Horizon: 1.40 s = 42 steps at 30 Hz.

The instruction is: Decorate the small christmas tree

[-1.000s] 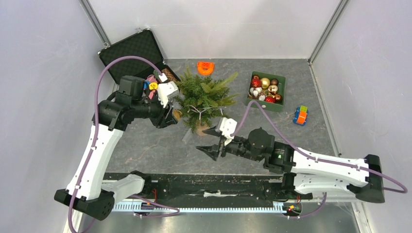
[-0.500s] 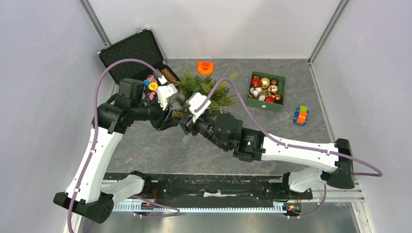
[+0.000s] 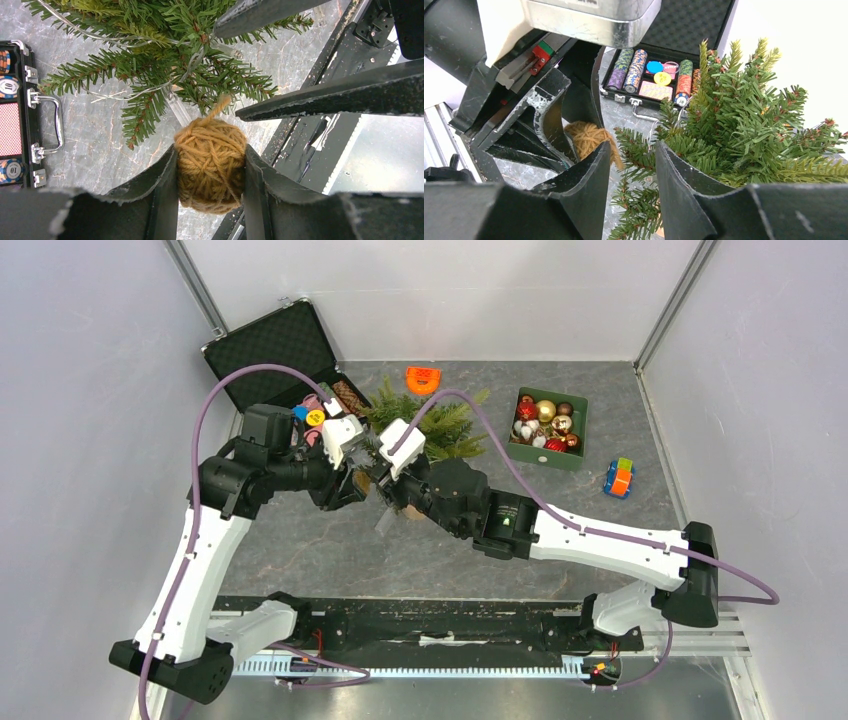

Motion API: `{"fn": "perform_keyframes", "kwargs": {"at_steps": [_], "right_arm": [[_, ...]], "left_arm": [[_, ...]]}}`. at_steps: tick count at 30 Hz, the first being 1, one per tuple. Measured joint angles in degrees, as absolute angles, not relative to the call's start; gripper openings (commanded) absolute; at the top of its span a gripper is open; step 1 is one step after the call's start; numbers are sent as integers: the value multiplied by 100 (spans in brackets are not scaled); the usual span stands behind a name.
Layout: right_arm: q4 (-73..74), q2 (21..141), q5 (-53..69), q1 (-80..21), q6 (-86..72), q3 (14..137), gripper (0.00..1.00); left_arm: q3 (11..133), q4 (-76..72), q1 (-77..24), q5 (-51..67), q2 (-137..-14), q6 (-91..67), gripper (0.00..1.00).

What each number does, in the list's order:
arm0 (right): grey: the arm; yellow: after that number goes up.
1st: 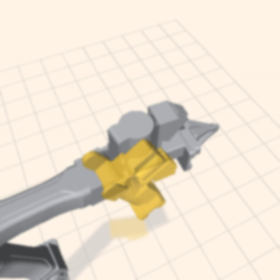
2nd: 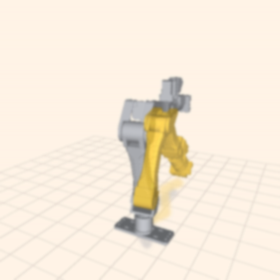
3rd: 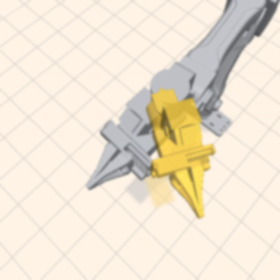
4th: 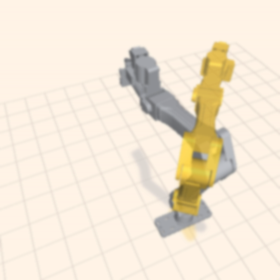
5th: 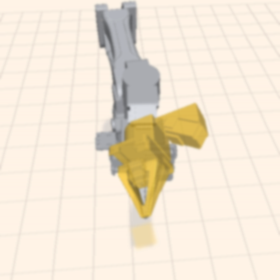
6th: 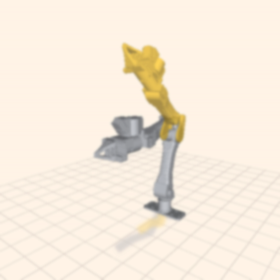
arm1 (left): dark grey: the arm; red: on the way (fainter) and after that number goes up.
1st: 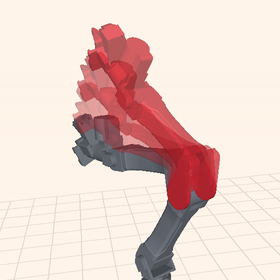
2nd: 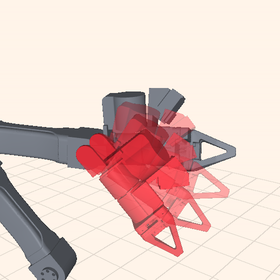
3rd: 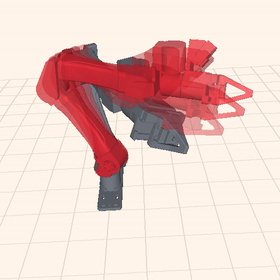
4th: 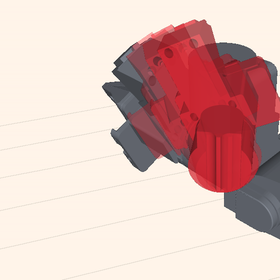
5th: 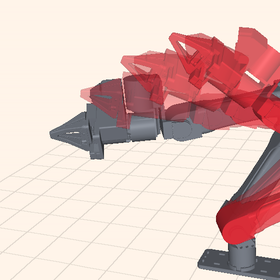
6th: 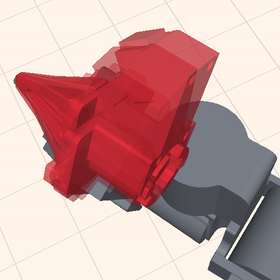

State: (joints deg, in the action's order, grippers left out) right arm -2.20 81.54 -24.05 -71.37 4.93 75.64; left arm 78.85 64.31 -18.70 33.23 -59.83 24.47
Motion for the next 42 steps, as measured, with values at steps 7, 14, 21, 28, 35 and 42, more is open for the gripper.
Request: {"fn": "perform_keyframes", "kwargs": {"at_steps": [7,14,21,28,35,42], "right_arm": [[-97,8169,-2265,-7111,499,7561,35],[30,8324,-2134,-7074,593,7561,33],[25,8337,-2137,-7076,676,7485,26],[-32,8337,-2198,-7076,716,7439,16],[-40,8337,-2239,-7076,716,7419,0],[-154,8337,-2414,-7076,714,7415,0]], "left_arm": [[7874,6416,-1870,3334,-5983,2460,2],[7872,6416,-1870,3334,-5983,2464,2],[7835,6412,-1870,3354,-5983,2464,2],[7835,6412,-1870,3358,-5979,2467,2],[7835,6412,-1870,3358,-5979,2467,2],[7835,6388,-1870,3356,-5979,2467,2]]}}
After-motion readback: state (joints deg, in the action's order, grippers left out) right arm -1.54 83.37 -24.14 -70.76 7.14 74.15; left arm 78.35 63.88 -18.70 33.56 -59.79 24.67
